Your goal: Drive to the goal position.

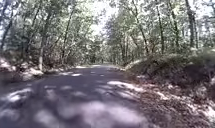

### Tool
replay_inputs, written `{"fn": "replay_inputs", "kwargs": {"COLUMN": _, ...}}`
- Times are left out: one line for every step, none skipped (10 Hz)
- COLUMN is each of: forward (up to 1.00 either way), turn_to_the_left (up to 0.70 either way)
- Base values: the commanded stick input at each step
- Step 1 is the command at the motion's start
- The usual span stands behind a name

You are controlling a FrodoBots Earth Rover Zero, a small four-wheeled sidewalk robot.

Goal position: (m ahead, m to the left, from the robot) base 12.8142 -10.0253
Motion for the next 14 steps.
{"fn": "replay_inputs", "kwargs": {"forward": 0.7, "turn_to_the_left": 0.0}}
{"fn": "replay_inputs", "kwargs": {"forward": 0.7, "turn_to_the_left": 0.0}}
{"fn": "replay_inputs", "kwargs": {"forward": 0.7, "turn_to_the_left": 0.0}}
{"fn": "replay_inputs", "kwargs": {"forward": 0.7, "turn_to_the_left": 0.0}}
{"fn": "replay_inputs", "kwargs": {"forward": 0.7, "turn_to_the_left": 0.0}}
{"fn": "replay_inputs", "kwargs": {"forward": 0.7, "turn_to_the_left": 0.0}}
{"fn": "replay_inputs", "kwargs": {"forward": 0.7, "turn_to_the_left": 0.0}}
{"fn": "replay_inputs", "kwargs": {"forward": 0.7, "turn_to_the_left": 0.0}}
{"fn": "replay_inputs", "kwargs": {"forward": 0.7, "turn_to_the_left": 0.0}}
{"fn": "replay_inputs", "kwargs": {"forward": 0.7, "turn_to_the_left": 0.0}}
{"fn": "replay_inputs", "kwargs": {"forward": 0.7, "turn_to_the_left": 0.0}}
{"fn": "replay_inputs", "kwargs": {"forward": 0.7, "turn_to_the_left": 0.0}}
{"fn": "replay_inputs", "kwargs": {"forward": 0.7, "turn_to_the_left": 0.0}}
{"fn": "replay_inputs", "kwargs": {"forward": 0.7, "turn_to_the_left": 0.0}}
